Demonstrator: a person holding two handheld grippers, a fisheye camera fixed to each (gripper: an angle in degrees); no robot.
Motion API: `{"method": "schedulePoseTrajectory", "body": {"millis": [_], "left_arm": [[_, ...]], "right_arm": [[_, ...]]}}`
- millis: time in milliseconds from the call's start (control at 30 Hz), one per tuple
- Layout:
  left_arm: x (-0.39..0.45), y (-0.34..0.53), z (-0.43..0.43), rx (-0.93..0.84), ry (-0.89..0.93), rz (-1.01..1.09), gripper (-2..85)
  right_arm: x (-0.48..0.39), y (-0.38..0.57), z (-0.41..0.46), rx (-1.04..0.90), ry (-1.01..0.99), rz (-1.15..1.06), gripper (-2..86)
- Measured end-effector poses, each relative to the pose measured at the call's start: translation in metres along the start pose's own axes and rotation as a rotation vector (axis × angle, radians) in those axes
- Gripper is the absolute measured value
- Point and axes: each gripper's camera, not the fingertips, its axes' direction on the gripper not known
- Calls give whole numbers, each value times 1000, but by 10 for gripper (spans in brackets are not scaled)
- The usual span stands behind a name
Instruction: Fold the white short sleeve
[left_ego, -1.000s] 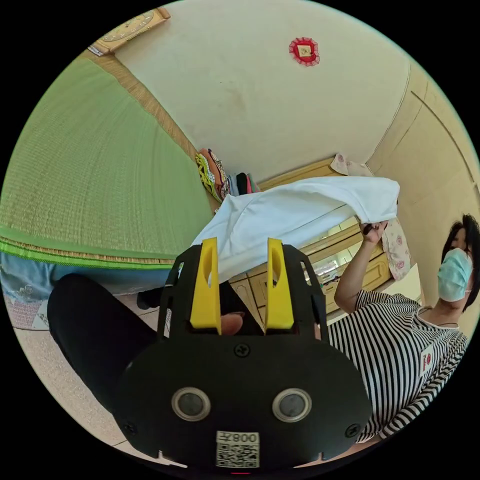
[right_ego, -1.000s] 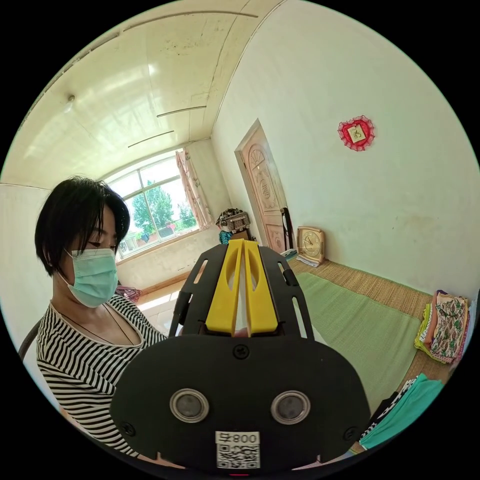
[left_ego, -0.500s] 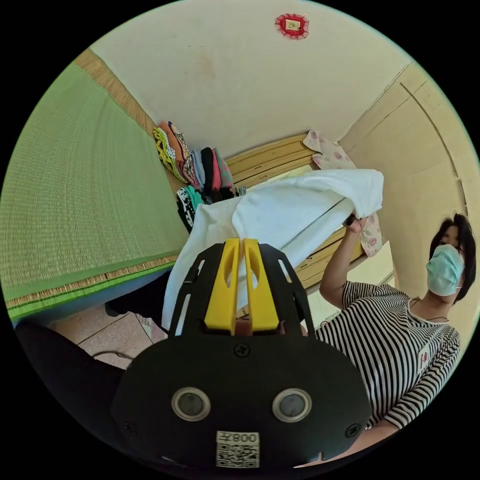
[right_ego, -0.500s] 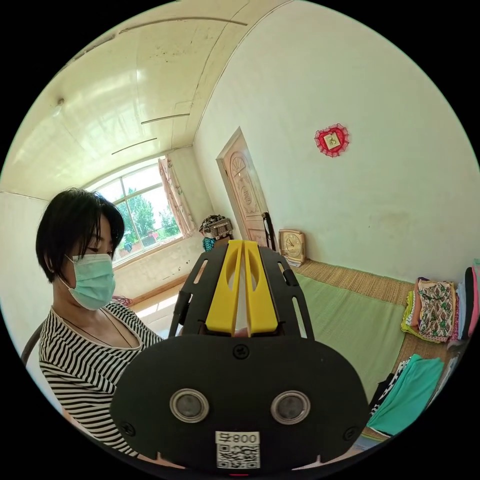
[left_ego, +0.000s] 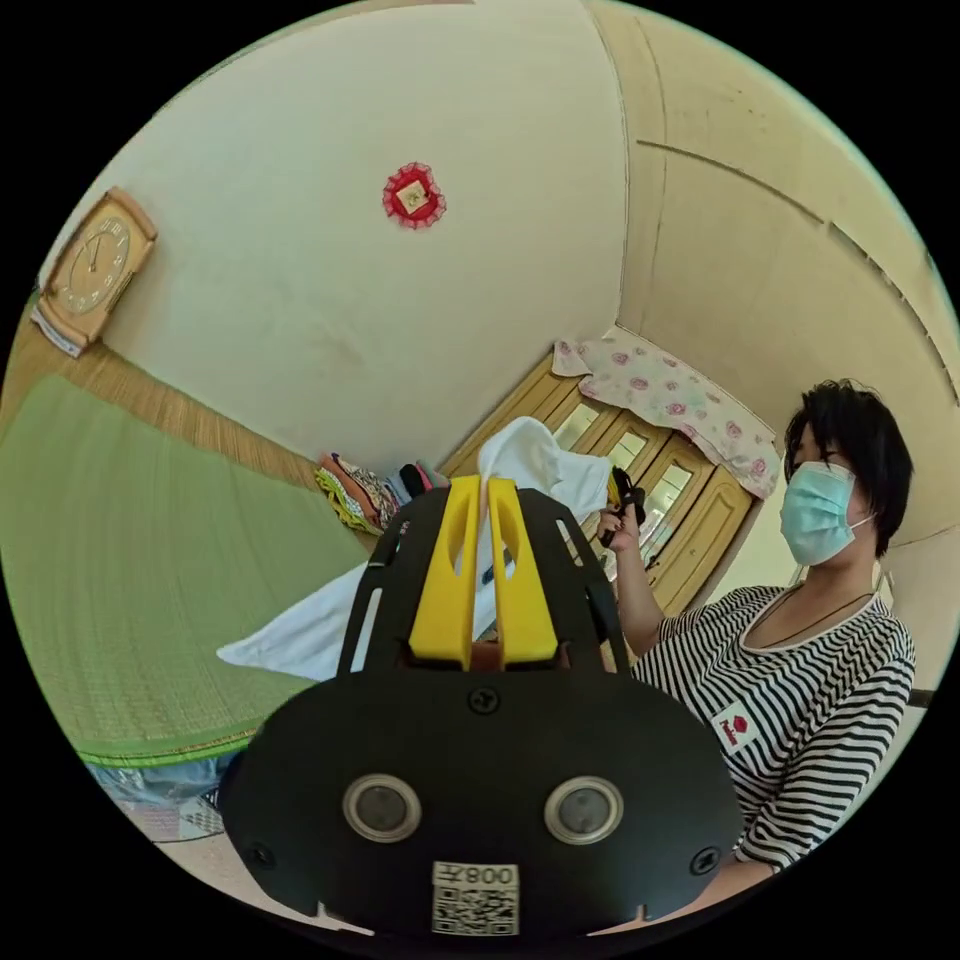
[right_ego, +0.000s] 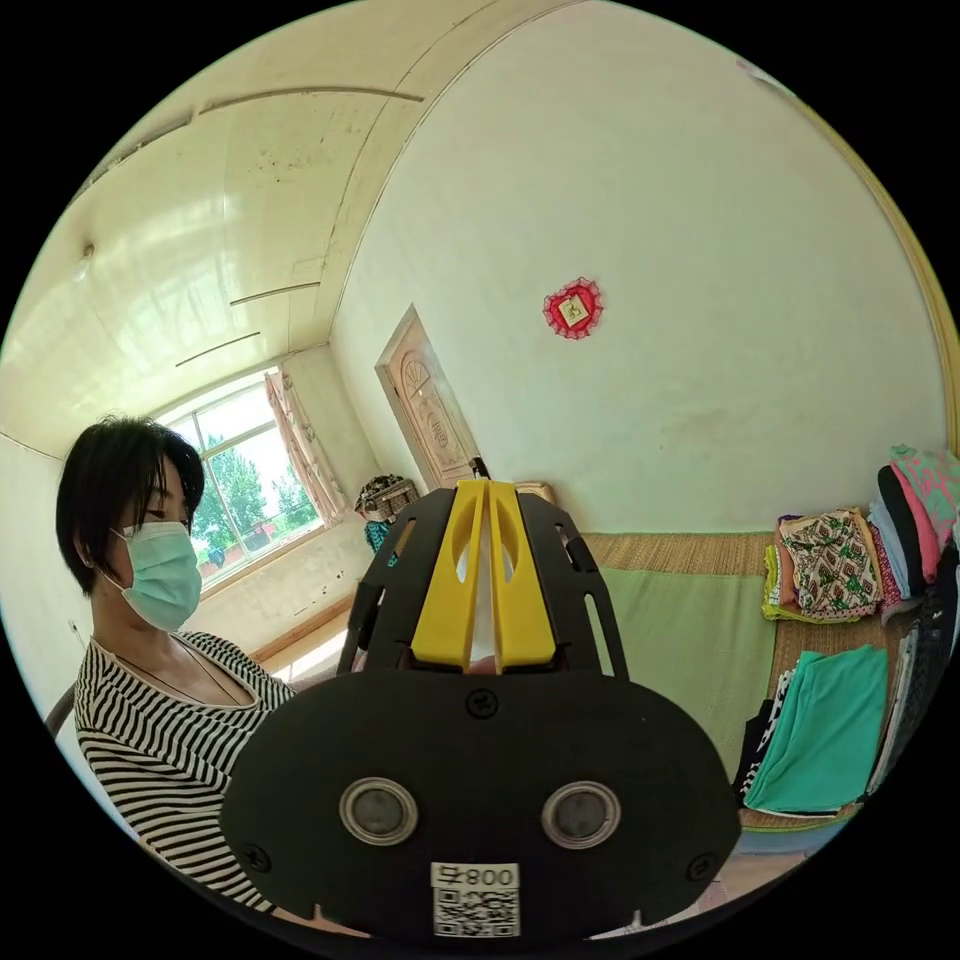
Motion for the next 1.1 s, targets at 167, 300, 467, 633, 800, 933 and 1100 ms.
{"method": "schedulePoseTrajectory", "body": {"millis": [167, 300, 467, 633, 800, 933, 1100], "left_arm": [[81, -50, -35, 27, -92, 215, 13], [124, -68, -56, 98, -101, 309, 12], [183, -90, -79, 183, -164, 468, 11], [208, -106, -87, 249, -232, 545, 11], [205, -127, -76, 299, -350, 588, 13], [168, -167, -47, 271, -423, 568, 13], [74, -228, 17, 141, -531, 464, 14]], "right_arm": [[0, 14, -11, 49, -45, -2, 1], [-18, 21, -20, 85, -70, -74, 2], [-46, 30, -21, 93, -60, -193, 1], [-57, 44, 0, 75, -20, -271, 1], [-45, 55, 52, 22, 31, -312, 1], [-15, 55, 98, -8, 39, -293, 0], [74, 52, 200, -125, 93, -193, 1]]}}
